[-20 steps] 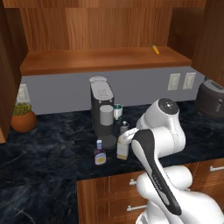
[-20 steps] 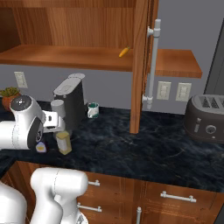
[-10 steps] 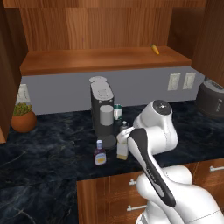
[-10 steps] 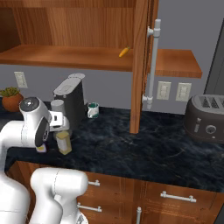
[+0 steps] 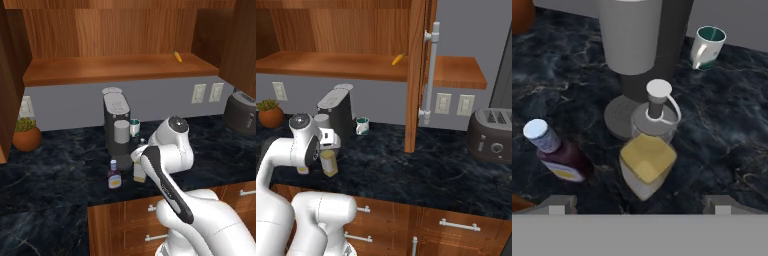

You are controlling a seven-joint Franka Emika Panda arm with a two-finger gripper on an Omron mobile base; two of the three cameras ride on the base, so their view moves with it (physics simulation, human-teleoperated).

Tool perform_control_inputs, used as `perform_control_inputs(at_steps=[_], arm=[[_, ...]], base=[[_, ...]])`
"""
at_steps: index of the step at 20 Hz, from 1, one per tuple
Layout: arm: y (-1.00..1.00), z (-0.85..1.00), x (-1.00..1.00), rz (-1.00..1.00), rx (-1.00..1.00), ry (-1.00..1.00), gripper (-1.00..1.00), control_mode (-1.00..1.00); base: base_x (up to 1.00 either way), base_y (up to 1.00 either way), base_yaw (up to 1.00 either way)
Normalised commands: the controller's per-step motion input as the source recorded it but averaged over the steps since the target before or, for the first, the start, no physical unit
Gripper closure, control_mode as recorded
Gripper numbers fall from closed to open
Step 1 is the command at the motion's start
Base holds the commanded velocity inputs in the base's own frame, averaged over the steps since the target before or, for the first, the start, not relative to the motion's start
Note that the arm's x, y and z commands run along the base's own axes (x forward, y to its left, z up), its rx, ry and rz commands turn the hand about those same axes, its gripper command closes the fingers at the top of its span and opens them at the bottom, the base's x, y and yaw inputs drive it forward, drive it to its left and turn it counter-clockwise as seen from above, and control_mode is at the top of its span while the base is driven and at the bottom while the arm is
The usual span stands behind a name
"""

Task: Pick the oil and vinegar bottle and condiment bottle from the counter and place them in the cabinet.

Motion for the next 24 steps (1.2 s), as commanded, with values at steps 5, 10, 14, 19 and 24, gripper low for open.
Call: perform_control_inputs(at_steps=[5,10,14,19,24], arm=[[0.0,-0.22,0.3,0.0,0.0,0.0,-1.0,-1.0],[0.01,-0.06,0.15,0.01,0.03,0.0,-1.0,-1.0],[0.04,-0.03,0.08,0.02,0.04,0.0,-1.0,-1.0],[0.09,-0.04,0.05,0.03,0.03,0.0,-1.0,-1.0],[0.04,-0.13,0.17,0.03,0.0,0.0,-1.0,-1.0]], base=[[0.0,0.0,0.0],[0.0,0.0,0.0],[0.0,0.0,0.0],[0.0,0.0,0.0],[0.0,0.0,0.0]])
